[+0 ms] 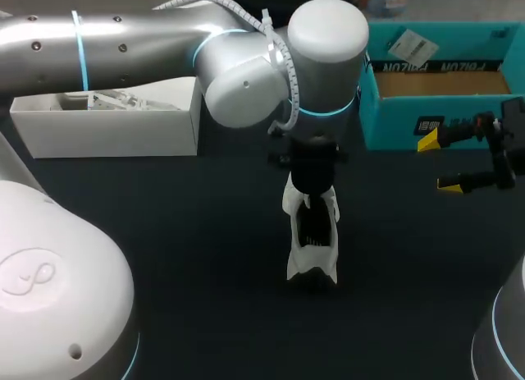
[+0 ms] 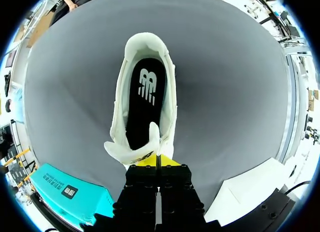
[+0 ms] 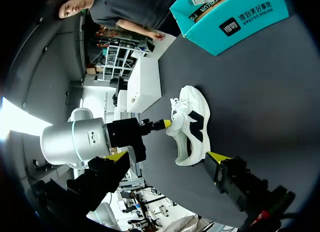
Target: Take the shoe out of the shoebox, open the shoe tongue, remove and reinsert the insole, then place the shoe into the shoebox
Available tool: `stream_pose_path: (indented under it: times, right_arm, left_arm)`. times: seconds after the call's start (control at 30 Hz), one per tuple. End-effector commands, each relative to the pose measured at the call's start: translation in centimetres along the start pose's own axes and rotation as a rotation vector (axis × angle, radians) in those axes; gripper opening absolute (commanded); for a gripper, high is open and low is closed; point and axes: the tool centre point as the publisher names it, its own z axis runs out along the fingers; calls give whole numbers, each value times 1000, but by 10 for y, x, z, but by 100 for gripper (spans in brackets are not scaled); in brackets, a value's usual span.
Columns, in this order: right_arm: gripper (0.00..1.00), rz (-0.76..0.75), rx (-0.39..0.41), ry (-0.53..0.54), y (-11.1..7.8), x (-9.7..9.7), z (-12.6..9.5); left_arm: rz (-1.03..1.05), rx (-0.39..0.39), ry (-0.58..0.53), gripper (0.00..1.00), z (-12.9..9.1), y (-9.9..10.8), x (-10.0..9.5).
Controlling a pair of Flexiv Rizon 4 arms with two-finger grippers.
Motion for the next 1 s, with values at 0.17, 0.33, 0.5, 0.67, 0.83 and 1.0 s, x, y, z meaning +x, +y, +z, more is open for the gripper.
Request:
stream_pose_path:
  times: [0.17,0.33,0.5,0.67,0.83,1.0]
  right_arm:
    - [100,1,-3,-3,-1,0,1]
    - [100,1,-3,-3,-1,0,1]
    - [100,1,-3,-3,-1,0,1]
    - [100,1,-3,-3,-1,0,1]
    - [100,1,-3,-3,-1,0,1]
    - [100,1,-3,-3,-1,0,1]
  left_arm:
    - [-30,-56,-56,0,-21,16,-5]
    - [1,-58,-21,0,-11,15,-24]
    - [23,-14,-15,0,-4,-1,-20]
    - [39,10,31,0,7,-16,-8]
    - [45,10,56,0,4,-15,4]
    - [3,-59,-25,0,-19,5,-10]
